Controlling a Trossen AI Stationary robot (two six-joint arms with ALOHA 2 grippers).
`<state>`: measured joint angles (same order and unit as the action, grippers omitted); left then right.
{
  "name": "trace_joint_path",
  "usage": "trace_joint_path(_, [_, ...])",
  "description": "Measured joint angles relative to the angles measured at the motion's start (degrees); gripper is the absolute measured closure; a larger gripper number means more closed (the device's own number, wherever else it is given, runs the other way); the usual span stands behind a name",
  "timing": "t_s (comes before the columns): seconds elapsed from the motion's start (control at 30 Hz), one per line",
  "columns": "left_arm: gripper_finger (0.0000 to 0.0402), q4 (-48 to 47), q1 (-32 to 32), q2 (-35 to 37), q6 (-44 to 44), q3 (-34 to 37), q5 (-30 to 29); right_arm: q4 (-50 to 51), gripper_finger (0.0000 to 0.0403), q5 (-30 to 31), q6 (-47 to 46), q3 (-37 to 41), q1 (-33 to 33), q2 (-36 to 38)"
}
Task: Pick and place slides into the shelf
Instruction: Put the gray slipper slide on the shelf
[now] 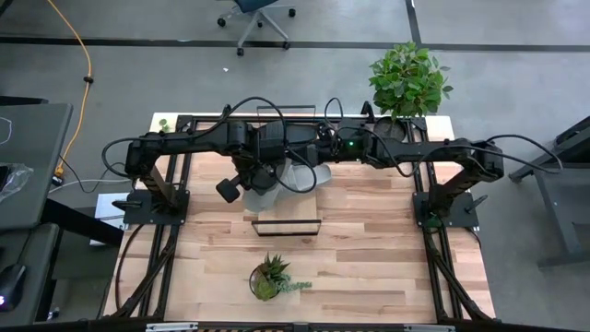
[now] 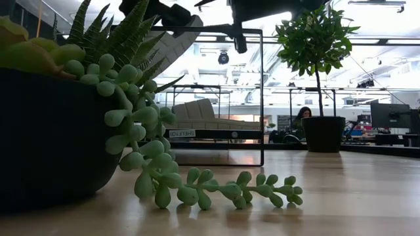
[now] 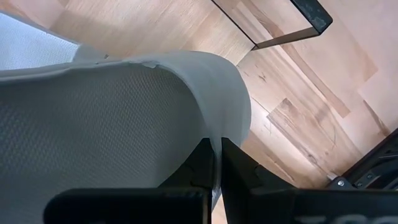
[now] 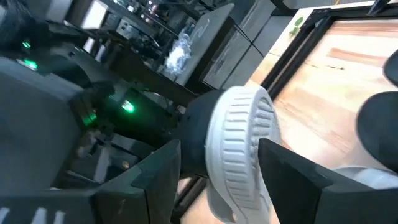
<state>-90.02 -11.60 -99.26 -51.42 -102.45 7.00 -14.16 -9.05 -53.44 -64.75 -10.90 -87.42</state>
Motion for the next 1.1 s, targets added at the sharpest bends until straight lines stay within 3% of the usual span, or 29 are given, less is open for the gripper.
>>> trace_joint_path(0.3, [0.0399,0.0,0.0,0.0,-0.8,0.0,0.0,-0.8,0.02,-0.9,-0.6,0.0,0.0,-1.1])
trace_joint_path(0.77, [0.0399,0.0,0.0,0.0,-0.8,0.0,0.0,-0.7,0.0272,-1.5,-0.3,0.0,-0.4,-1.1])
trace_joint_path(1.1, [0.0399,0.0,0.0,0.0,-0.8,0.0,0.0,0.2,0.0285,-0.6,-0.3,0.0,-0.4,-1.1])
